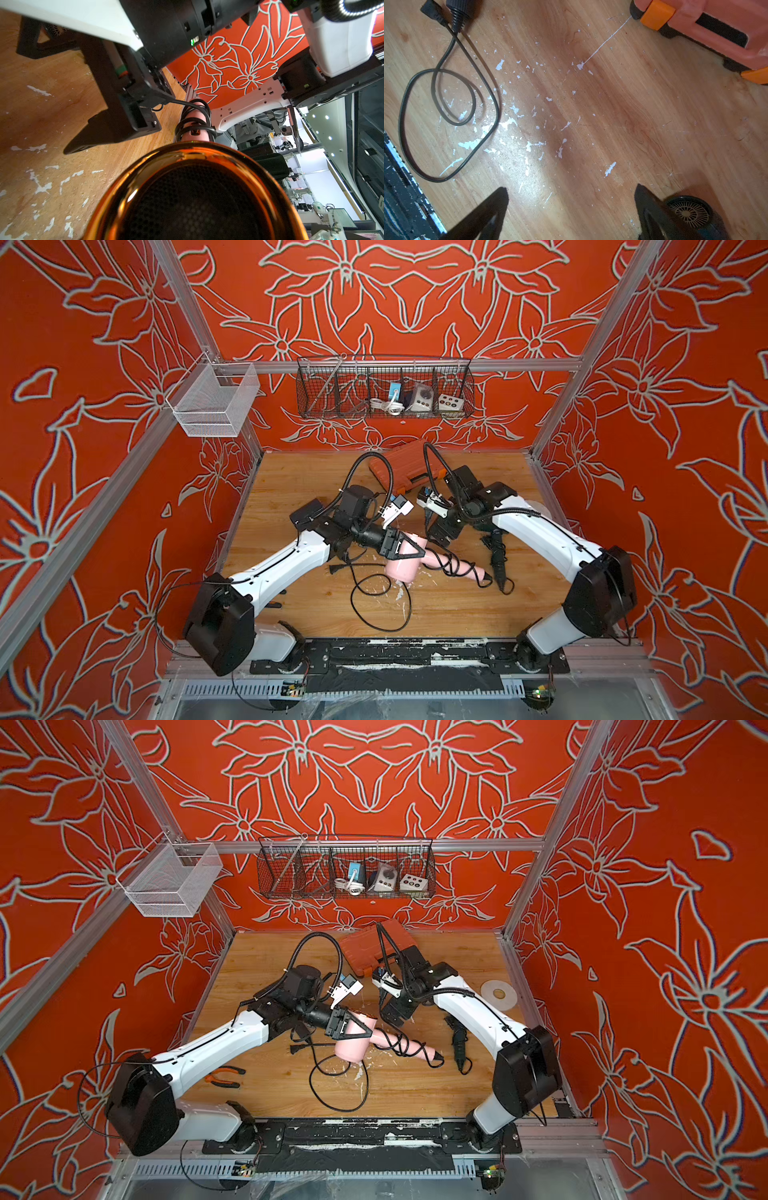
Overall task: Wrap the cord around the hair dryer
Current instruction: Wrap the power cord around the hair dryer.
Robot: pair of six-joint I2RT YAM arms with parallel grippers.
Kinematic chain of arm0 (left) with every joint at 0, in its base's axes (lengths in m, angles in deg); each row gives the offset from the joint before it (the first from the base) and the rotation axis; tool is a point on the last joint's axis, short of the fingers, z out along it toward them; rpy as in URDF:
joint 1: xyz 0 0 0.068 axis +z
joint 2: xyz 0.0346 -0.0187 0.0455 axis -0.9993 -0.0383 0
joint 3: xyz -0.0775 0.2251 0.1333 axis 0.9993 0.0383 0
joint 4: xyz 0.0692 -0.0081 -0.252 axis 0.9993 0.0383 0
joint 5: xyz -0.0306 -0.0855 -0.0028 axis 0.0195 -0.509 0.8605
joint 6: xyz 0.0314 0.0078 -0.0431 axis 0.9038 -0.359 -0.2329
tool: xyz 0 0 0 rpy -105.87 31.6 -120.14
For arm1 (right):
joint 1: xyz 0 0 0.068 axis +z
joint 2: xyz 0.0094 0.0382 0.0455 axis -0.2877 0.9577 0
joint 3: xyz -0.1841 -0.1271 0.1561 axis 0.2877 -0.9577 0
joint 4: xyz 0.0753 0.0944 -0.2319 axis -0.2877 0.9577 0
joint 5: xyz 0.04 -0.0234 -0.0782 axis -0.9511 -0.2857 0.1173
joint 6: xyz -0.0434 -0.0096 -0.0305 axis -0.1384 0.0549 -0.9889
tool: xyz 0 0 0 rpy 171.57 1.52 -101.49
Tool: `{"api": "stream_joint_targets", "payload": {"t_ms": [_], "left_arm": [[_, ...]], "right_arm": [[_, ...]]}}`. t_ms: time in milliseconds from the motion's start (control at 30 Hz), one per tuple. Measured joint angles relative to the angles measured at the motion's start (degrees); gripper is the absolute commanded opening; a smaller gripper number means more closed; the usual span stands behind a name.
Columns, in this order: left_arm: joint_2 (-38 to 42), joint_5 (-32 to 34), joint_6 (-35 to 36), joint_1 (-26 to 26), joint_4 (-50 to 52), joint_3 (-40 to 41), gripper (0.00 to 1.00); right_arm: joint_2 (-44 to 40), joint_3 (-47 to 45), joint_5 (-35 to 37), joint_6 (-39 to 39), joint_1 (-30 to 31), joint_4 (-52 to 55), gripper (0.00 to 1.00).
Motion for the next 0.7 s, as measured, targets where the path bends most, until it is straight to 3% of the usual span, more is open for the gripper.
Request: {"api": "stream_joint_targets", "payload": {"t_ms": [233, 700], "left_arm": [[0.00, 0.02, -0.74, -0.04, -1.75, 0.26, 0.00], [-0.02, 0.28, -4.02, -0.04, -6.73, 1.42, 0.00]], "right_arm": [[2.80, 4.68, -1.11, 1.36, 0.74, 1.64, 0.98], [4.07, 4.92, -1.55, 1.88, 0.98, 5.77, 0.98]]}}
